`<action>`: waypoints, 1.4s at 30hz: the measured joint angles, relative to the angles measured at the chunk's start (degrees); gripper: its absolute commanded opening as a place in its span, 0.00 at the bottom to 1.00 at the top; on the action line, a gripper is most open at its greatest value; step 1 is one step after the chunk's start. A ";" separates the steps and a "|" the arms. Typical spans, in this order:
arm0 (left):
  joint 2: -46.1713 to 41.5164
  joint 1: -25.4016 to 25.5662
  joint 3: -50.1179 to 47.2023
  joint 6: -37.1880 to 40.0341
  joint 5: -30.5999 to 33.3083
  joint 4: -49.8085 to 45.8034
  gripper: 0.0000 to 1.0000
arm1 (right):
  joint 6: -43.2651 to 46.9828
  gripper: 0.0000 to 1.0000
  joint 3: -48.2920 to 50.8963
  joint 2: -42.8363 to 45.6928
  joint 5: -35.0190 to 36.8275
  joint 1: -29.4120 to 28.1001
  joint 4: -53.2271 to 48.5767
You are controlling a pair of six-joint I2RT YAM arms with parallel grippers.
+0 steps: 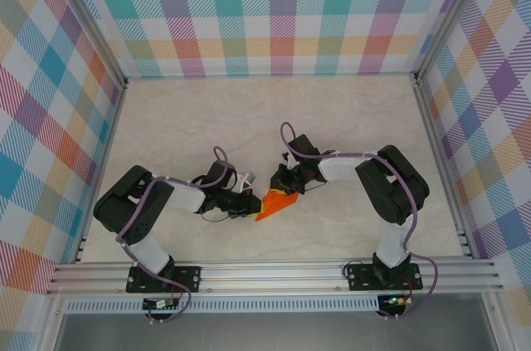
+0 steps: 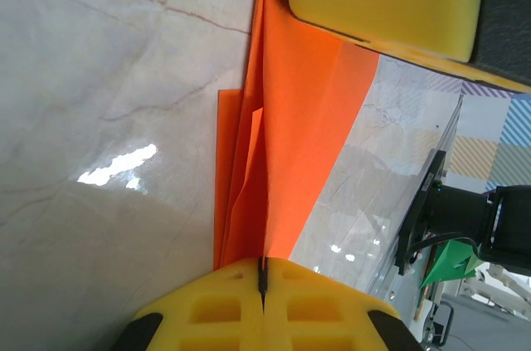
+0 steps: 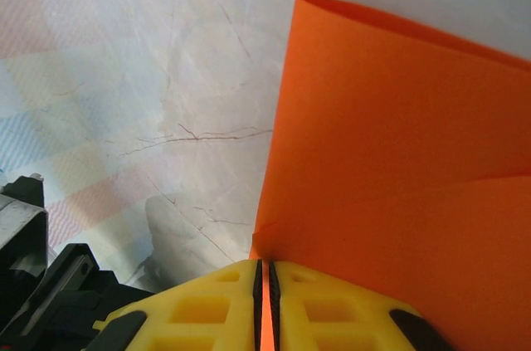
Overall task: Fold a paper plane with a square sheet of paper (pick it up from the middle)
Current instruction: Fourth fold the wing at the center of the table.
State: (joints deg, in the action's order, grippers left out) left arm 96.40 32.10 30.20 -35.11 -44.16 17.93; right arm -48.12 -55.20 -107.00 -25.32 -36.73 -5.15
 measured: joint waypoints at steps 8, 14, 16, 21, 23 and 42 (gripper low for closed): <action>0.13 0.00 0.61 -0.02 -0.20 -1.27 0.08 | 0.02 0.13 0.02 -0.13 0.13 0.07 -0.02; -1.03 0.07 0.92 0.13 0.42 -2.82 0.16 | 0.44 0.12 0.20 -0.22 -0.20 0.07 0.20; -1.16 0.07 1.11 0.22 0.50 -3.28 0.16 | 0.63 0.12 0.26 -0.22 -0.31 0.17 0.33; -1.16 0.07 1.16 0.44 0.48 -3.45 0.16 | 0.66 0.12 0.35 -0.44 -1.09 0.37 0.61; -1.18 0.07 1.16 0.44 0.48 -3.45 0.16 | 0.66 0.12 0.35 -0.48 -1.20 0.39 0.63; -6.36 0.04 1.07 1.53 2.89 -9.07 0.15 | 1.03 0.12 0.35 -0.59 -1.75 0.55 0.70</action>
State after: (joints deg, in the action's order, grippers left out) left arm 90.04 32.14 31.27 -33.58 -41.28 8.86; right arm -47.09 -54.85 -107.59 -27.07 -36.18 -4.45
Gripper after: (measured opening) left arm 0.152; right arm 0.119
